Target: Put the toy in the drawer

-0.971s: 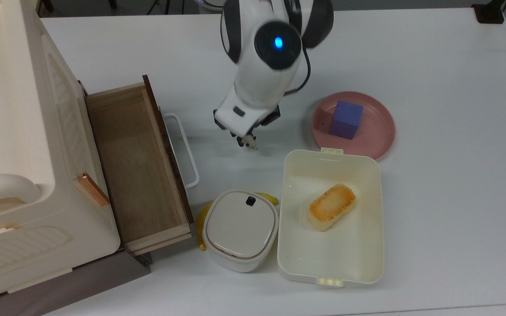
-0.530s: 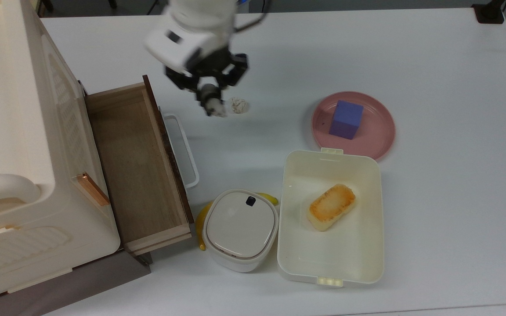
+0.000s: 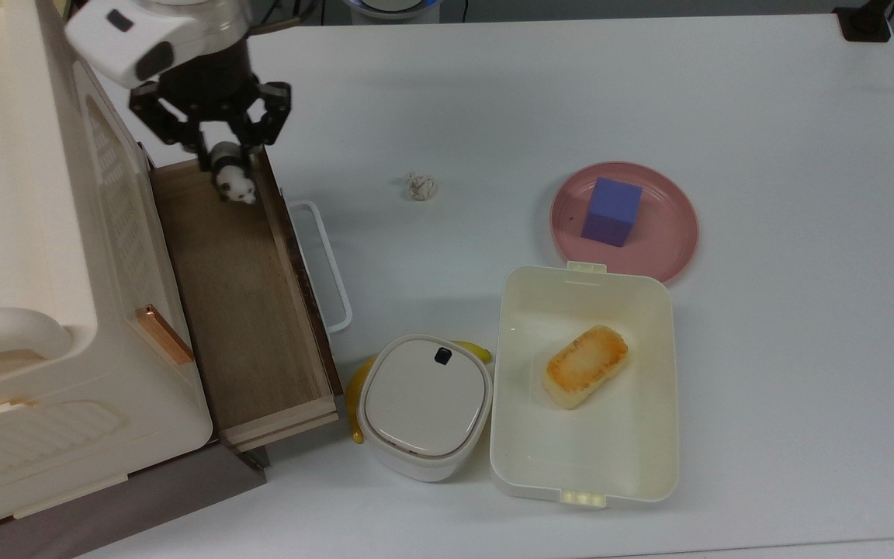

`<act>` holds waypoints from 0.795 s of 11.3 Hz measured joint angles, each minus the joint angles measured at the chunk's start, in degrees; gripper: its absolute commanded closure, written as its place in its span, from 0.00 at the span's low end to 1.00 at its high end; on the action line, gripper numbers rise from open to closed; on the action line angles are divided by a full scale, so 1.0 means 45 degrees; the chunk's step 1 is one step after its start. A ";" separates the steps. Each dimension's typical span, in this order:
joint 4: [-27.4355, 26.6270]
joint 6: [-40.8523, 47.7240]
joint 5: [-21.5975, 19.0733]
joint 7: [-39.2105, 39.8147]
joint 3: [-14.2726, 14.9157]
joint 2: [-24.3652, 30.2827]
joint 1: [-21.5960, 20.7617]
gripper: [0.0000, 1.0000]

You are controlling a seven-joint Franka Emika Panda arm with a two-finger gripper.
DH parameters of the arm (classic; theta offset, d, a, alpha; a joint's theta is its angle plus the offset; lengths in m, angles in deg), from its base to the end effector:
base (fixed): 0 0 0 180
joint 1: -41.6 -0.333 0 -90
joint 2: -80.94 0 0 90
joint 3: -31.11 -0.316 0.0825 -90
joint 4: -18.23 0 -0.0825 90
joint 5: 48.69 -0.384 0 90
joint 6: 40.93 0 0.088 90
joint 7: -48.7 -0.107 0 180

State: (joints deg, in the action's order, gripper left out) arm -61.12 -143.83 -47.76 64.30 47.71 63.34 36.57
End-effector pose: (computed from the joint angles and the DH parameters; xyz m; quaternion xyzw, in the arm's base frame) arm 0.6529 -0.1068 0.5547 0.9960 0.0453 0.0446 0.0630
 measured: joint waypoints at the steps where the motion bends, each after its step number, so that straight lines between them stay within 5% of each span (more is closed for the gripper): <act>1: -0.0145 -0.0426 0.0000 -0.0001 0.0125 -0.0071 0.0037 0.00; 6: -0.0265 -0.0794 0.0000 -0.1030 0.0141 -0.0205 -0.0095 0.00; 9: -0.0364 0.0948 0.0000 -0.1758 -0.0219 0.0225 -0.0189 0.00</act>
State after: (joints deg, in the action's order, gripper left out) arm -62.76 -139.56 -47.76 56.39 46.73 64.36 35.72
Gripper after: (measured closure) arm 0.000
